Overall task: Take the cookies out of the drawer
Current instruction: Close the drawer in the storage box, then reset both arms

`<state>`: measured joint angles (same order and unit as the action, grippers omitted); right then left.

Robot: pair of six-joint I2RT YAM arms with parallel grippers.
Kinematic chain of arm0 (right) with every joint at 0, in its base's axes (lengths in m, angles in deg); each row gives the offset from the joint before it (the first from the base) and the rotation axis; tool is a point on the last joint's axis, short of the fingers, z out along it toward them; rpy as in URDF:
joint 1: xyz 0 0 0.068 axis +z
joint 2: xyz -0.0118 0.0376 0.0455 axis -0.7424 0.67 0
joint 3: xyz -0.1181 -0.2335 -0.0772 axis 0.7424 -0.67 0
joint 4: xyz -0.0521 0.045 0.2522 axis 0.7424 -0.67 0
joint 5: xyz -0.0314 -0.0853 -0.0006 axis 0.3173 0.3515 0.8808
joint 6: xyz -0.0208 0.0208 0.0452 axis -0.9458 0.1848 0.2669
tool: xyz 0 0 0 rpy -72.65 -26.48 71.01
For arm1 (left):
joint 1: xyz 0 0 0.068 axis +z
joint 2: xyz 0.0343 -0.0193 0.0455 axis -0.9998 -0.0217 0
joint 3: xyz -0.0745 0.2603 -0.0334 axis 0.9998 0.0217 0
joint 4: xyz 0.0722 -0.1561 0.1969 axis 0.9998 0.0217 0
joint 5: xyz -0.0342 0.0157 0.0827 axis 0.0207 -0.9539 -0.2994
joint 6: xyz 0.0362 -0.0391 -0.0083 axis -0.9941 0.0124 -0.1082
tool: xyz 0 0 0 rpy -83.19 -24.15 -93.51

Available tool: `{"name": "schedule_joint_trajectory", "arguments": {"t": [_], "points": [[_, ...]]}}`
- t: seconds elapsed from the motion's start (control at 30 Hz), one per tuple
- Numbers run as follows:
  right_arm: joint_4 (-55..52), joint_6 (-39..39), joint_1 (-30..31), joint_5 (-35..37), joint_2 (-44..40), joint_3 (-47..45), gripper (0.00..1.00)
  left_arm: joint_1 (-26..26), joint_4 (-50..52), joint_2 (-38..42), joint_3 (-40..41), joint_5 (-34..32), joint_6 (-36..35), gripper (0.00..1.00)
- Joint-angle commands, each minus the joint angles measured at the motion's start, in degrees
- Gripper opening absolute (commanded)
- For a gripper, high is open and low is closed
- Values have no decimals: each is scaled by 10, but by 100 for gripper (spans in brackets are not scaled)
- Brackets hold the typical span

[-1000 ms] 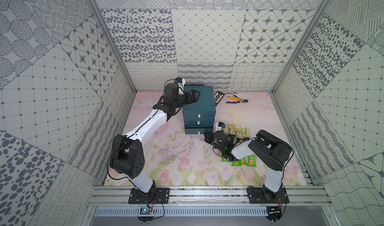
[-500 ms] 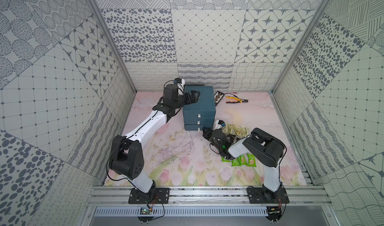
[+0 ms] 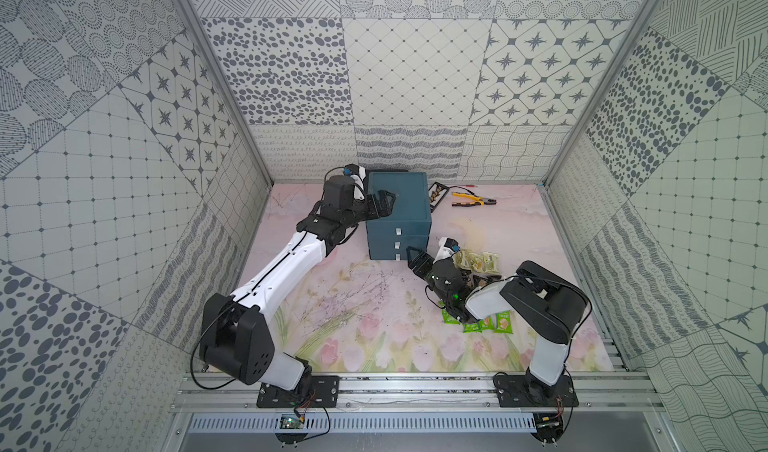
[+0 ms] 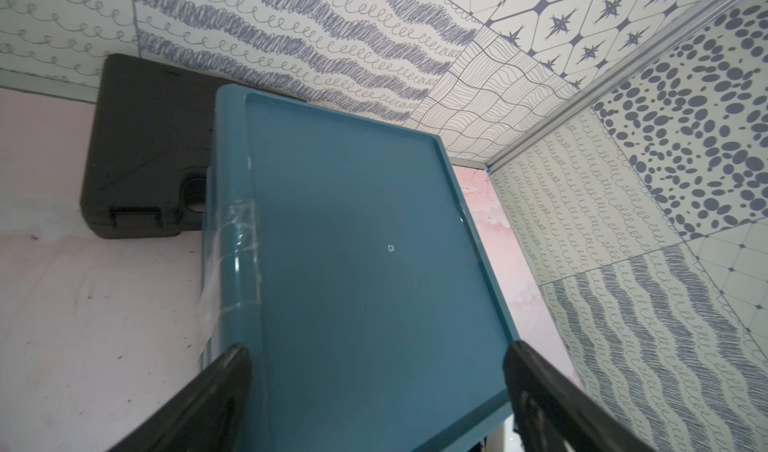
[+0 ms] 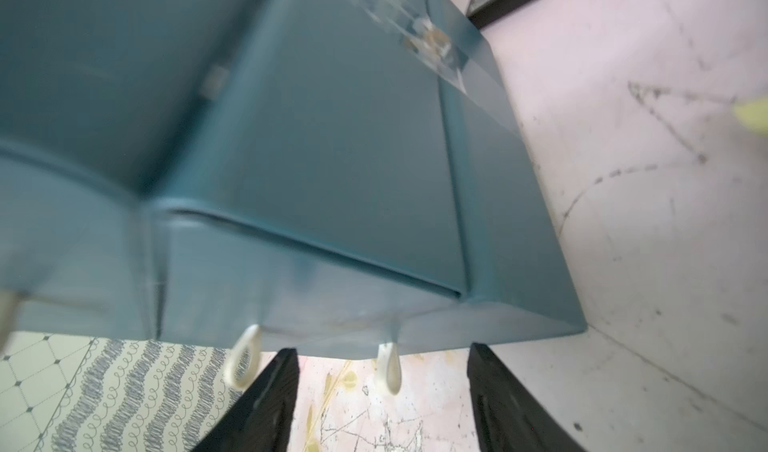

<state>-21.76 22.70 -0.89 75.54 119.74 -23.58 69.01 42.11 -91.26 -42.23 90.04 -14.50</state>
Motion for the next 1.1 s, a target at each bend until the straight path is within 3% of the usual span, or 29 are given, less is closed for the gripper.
{"name": "schedule_joint_trajectory", "arguments": {"t": [0.0,0.2,0.3,0.37,0.43,0.5,0.6,0.7,0.83,0.93,1.07], "points": [[-57,-57,12,53,-95,-27,98,-5,-18,76,60,-173,-54,99],[-320,-175,22,172,-282,-19,99,-12,-138,180,215,-337,-135,99],[-398,-296,21,243,-350,-23,99,-12,-160,202,268,-394,-153,99],[-412,-385,11,289,-373,-37,99,-12,-191,200,300,-412,-170,99],[-443,-447,-25,285,-383,-43,99,-12,-217,184,324,-411,-190,99],[-502,-455,-60,260,-378,-32,99,-12,-259,163,349,-438,-217,99],[-543,-453,-72,322,-362,-21,99,-5,-341,150,397,-483,-238,99],[-469,-537,-98,322,-372,-46,99,16,-376,154,435,-455,-232,99],[-439,-531,-206,224,-404,-73,99,34,-409,127,457,-418,-226,99],[-311,-575,-264,163,-412,-134,99,33,-425,90,455,-422,-229,99],[-217,-573,-313,145,-373,-174,99,32,-477,58,460,-441,-234,99]]}}
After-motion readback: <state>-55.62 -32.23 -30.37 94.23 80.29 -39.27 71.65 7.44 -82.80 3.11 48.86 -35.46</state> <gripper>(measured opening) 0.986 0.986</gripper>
